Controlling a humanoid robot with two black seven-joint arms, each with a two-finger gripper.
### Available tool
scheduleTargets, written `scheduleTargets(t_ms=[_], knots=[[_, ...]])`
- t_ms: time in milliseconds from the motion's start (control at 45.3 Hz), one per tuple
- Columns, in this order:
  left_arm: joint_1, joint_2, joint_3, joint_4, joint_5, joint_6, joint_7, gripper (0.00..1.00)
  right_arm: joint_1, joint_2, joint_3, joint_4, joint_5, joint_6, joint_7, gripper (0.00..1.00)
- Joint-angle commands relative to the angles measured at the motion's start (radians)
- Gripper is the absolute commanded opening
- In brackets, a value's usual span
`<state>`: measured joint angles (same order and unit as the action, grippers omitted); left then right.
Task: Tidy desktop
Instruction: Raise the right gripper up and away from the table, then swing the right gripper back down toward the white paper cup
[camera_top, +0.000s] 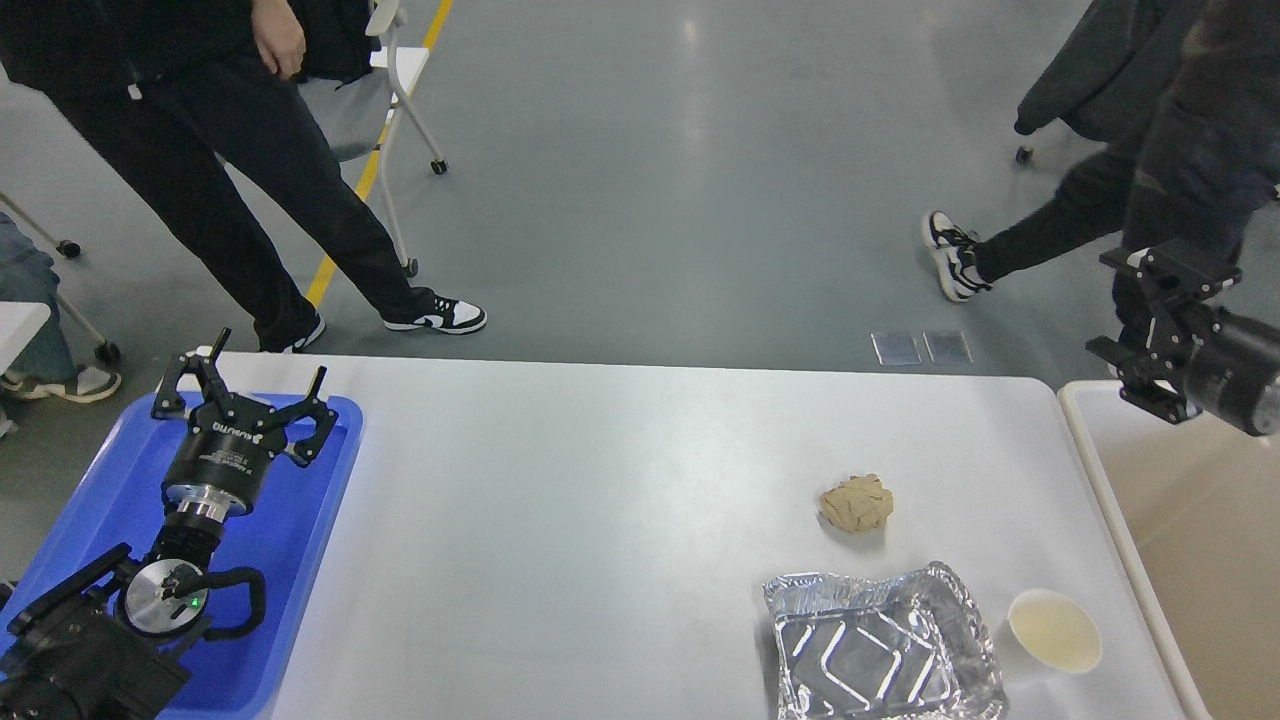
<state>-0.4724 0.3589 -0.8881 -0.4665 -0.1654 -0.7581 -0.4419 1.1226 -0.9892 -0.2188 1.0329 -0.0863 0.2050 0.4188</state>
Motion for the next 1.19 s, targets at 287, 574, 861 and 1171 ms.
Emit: scheduleTargets(t_ms=[287,574,861,1171], knots=[[0.000,0.000,0.000,0.000,0.000,-0.001,0.000,0.99,0.690,0.104,-0.839,0.013,-0.029,0.131,-0.008,1.00],[0.000,0.000,0.000,0.000,0.000,-0.001,0.000,0.99,0.991,0.333,-1.228,0.027,-0.121,0.461,-0.009,1.00],[0.000,0.000,0.000,0.000,0.000,0.000,0.000,0.99,1.014,0.420,-1.245,0.087,-0.323,0.527,-0.008,1.00],[0.000,0.000,0.000,0.000,0.000,0.000,0.000,0.99,1.204,0.463,-1.220,0.275,-0.487,0.524,-0.011,1.00]])
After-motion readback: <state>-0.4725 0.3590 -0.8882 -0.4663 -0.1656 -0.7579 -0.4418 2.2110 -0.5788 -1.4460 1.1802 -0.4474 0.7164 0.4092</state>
